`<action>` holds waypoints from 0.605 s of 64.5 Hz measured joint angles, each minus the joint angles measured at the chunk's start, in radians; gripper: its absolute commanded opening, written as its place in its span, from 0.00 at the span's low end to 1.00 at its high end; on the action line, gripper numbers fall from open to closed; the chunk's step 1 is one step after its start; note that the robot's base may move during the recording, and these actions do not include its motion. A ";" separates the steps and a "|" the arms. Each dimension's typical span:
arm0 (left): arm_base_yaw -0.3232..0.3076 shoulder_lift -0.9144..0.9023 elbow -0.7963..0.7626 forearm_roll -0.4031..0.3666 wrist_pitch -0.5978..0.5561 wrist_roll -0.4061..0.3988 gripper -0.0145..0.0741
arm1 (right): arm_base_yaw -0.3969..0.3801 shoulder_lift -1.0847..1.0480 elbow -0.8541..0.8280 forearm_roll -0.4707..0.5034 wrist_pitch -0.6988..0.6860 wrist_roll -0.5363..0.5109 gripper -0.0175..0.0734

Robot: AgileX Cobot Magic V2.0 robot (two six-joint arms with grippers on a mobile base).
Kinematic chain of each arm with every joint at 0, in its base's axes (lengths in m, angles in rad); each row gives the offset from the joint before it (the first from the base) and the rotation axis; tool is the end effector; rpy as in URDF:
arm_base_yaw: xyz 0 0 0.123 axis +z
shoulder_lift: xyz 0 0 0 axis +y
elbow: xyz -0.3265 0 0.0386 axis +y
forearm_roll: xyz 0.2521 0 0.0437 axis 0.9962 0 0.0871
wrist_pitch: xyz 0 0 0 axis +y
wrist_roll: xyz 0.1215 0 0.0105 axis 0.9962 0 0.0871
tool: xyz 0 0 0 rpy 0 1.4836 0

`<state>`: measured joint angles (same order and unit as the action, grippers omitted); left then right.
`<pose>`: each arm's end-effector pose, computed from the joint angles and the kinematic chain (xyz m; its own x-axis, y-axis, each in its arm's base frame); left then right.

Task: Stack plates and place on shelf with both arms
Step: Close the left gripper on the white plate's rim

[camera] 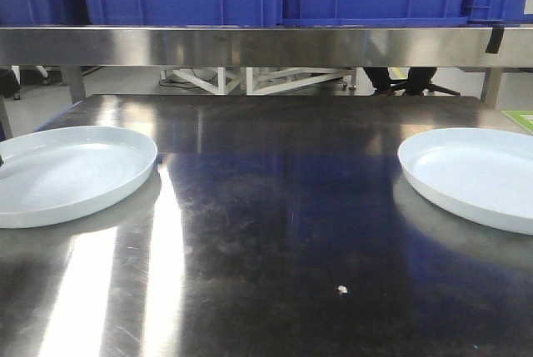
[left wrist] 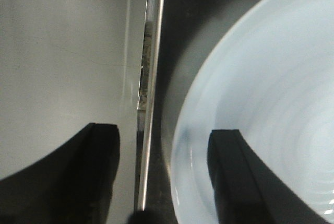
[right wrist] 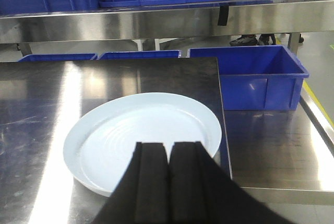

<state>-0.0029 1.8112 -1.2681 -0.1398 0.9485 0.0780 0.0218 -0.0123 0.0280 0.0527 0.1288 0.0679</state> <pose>0.3741 -0.0149 0.2186 -0.9855 -0.0010 -0.1698 0.0184 0.9935 -0.1122 0.0475 0.0019 0.1902 -0.0601 0.1186 -0.9911 -0.0215 0.9925 0.1201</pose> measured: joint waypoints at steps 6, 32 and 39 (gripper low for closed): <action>0.000 0.008 0.000 0.001 0.000 0.000 0.51 | 0.000 0.000 0.000 0.000 0.000 0.000 0.25; 0.000 0.008 -0.016 0.004 0.036 0.002 0.26 | 0.000 0.000 0.000 0.000 0.000 0.000 0.25; 0.000 0.008 -0.052 0.001 0.081 0.002 0.26 | 0.000 0.000 0.000 0.000 0.000 0.000 0.25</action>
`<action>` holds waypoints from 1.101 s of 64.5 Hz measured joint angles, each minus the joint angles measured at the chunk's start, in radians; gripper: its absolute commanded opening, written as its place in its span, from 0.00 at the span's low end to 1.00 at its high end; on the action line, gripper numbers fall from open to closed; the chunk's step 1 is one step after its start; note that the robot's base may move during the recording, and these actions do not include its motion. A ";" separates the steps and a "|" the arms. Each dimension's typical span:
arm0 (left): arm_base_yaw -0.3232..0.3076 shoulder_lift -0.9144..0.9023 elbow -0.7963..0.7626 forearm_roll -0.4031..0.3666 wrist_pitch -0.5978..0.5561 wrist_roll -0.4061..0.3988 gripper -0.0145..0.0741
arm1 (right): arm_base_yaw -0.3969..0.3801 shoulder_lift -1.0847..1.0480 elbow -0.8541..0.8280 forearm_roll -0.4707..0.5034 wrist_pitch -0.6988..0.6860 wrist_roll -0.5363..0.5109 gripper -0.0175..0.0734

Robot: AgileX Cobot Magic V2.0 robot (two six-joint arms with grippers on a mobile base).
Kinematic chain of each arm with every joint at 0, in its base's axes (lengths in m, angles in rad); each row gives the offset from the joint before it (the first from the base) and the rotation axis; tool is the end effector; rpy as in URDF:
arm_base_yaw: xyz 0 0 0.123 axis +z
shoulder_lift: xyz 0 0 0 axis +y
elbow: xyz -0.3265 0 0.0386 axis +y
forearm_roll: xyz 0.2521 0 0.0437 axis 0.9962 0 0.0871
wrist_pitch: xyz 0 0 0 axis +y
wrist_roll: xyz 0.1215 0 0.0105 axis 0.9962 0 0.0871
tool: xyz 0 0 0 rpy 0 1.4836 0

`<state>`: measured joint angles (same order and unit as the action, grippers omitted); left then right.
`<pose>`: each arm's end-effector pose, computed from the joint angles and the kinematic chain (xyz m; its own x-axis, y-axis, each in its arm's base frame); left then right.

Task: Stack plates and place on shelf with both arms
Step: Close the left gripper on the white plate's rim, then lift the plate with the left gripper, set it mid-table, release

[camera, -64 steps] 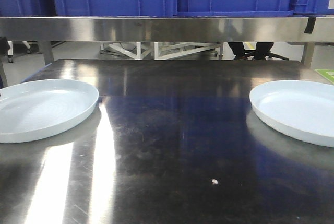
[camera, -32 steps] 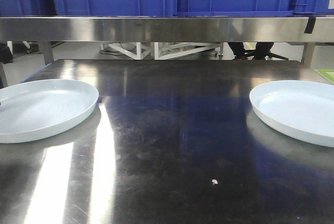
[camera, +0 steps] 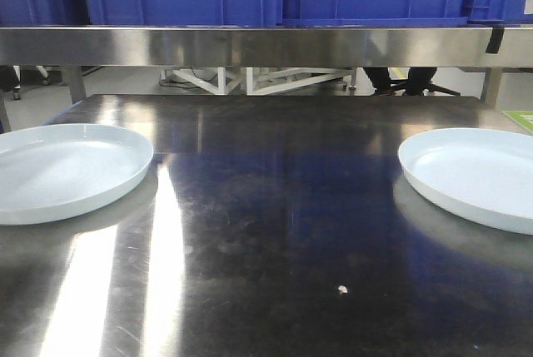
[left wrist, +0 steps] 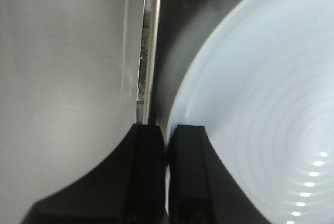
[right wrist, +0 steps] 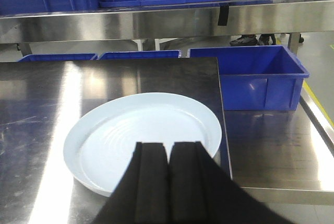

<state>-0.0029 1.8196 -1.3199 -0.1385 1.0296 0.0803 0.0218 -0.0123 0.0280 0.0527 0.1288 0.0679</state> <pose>0.3759 -0.0155 0.2275 -0.9910 0.0114 -0.1336 0.0271 0.9929 -0.1161 0.0475 0.0019 0.1902 -0.0601 0.1186 -0.9911 -0.0215 0.9925 0.1201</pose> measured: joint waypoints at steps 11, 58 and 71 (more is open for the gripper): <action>0.000 0.000 -0.067 -0.064 0.063 0.009 0.26 | 0.000 0.000 0.000 0.000 0.000 0.000 0.25; -0.354 0.061 -0.097 -0.341 -0.125 0.059 0.30 | 0.000 0.000 0.000 0.000 0.000 0.000 0.25; -0.380 0.084 -0.097 -0.363 -0.155 0.059 0.46 | 0.000 0.000 0.000 0.000 0.000 0.000 0.25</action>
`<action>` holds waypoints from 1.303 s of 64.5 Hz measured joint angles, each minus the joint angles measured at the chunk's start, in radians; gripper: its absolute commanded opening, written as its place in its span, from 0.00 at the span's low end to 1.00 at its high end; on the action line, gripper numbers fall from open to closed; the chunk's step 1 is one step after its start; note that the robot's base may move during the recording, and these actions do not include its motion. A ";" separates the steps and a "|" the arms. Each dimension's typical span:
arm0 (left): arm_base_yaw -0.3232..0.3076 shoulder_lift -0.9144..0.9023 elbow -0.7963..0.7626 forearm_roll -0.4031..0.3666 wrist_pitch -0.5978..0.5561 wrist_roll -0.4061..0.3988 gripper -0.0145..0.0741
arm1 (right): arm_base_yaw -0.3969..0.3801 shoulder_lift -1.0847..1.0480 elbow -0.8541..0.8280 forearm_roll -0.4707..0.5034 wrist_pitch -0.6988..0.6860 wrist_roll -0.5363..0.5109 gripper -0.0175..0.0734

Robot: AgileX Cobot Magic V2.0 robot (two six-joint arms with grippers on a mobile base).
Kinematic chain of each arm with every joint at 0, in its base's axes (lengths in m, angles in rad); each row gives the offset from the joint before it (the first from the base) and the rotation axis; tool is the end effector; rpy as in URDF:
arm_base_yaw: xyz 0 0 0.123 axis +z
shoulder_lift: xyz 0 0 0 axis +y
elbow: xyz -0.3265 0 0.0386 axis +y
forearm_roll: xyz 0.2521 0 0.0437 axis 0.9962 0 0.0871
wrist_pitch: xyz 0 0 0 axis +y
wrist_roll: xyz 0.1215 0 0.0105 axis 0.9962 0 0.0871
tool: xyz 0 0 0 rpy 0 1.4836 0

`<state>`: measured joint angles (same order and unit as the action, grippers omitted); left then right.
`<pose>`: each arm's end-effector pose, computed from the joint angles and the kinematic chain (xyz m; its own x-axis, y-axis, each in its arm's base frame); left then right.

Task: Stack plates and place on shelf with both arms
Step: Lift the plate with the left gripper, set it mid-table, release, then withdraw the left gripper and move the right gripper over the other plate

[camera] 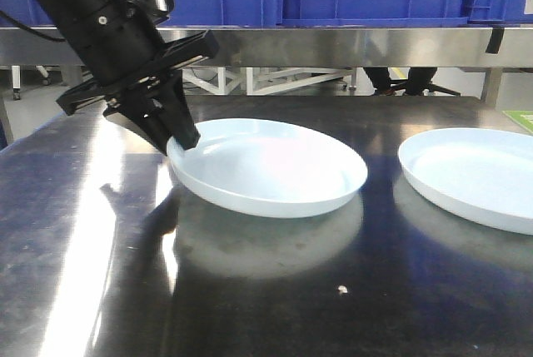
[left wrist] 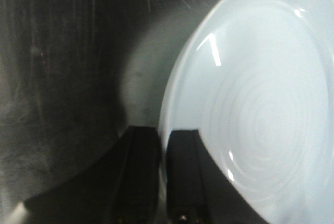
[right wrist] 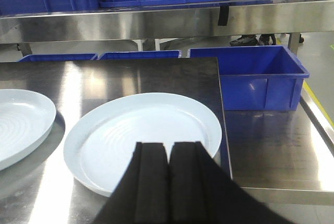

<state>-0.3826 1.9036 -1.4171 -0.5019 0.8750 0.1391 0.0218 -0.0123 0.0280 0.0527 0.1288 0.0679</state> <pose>0.3788 -0.2010 0.2337 -0.9431 0.1814 -0.2787 0.2873 0.8663 -0.4086 0.0475 0.0019 0.1902 -0.0601 0.1186 -0.9911 -0.0215 0.9925 0.1201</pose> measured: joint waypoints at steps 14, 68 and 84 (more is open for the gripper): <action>-0.033 -0.034 0.005 0.049 -0.002 0.000 0.43 | 0.000 0.000 0.000 0.000 0.000 0.000 0.25; -0.115 -0.886 0.884 0.207 -0.875 0.000 0.26 | 0.000 0.000 0.000 0.000 0.000 0.000 0.25; -0.033 -1.147 1.027 0.309 -0.946 0.060 0.26 | 0.000 0.000 0.000 0.000 0.000 0.000 0.25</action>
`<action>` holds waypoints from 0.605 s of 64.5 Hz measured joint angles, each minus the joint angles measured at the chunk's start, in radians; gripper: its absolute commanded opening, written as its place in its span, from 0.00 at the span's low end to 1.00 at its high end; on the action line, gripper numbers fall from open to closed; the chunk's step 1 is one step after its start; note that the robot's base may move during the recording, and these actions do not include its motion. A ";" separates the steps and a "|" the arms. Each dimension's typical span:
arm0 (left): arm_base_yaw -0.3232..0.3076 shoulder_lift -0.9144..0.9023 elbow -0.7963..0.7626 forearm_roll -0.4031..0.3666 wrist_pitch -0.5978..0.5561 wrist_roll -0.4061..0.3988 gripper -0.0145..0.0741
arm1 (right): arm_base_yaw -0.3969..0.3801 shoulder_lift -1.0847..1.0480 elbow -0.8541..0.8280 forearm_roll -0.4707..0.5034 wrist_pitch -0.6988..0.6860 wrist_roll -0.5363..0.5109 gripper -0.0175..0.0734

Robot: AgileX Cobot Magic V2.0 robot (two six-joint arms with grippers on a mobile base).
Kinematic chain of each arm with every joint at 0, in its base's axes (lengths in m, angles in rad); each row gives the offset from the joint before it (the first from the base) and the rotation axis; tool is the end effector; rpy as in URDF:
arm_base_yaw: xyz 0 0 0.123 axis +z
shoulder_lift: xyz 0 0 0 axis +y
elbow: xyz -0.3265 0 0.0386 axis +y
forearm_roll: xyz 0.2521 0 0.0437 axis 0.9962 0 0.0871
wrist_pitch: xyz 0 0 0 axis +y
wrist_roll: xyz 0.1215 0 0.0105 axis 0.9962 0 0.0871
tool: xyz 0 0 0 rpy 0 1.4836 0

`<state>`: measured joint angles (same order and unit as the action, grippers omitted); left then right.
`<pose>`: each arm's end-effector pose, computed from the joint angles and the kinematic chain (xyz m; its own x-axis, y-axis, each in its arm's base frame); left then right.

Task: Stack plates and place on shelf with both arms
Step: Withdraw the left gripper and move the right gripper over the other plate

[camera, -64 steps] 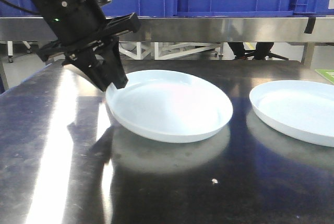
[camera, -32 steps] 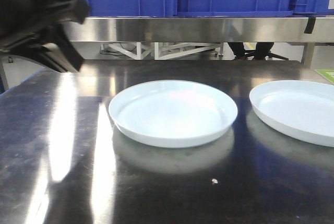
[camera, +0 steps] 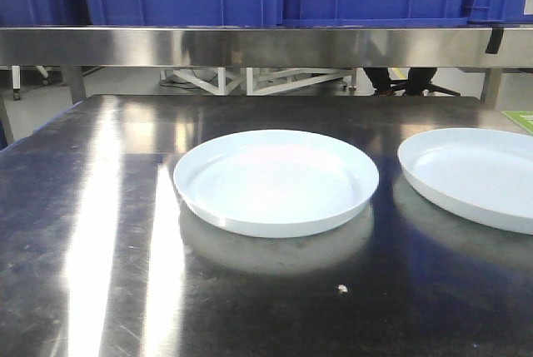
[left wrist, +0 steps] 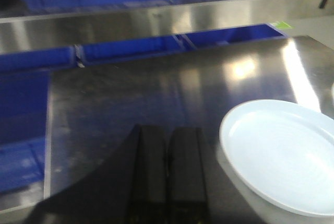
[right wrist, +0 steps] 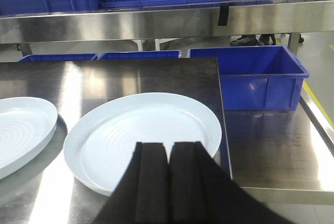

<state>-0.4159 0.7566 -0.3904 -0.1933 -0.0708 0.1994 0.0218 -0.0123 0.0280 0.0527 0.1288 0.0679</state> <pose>0.1464 -0.0629 0.3003 -0.1877 0.0901 -0.9781 0.3931 0.9195 0.0093 0.0475 0.0019 0.1902 -0.0601 0.1186 -0.9911 -0.0215 0.9925 0.1201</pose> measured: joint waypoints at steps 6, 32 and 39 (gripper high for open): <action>0.060 -0.091 0.034 0.007 0.003 0.009 0.26 | 0.000 0.000 0.000 0.000 0.000 0.000 0.25; 0.221 -0.293 0.048 -0.009 0.118 0.017 0.26 | 0.000 0.000 0.000 0.000 0.000 0.000 0.25; 0.221 -0.295 0.048 -0.031 0.141 0.017 0.26 | 0.000 0.000 0.000 0.000 0.000 0.000 0.25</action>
<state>-0.1945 0.4619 -0.3423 -0.2240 0.0705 0.2161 0.0218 -0.0123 0.0280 0.0527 0.1288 0.0679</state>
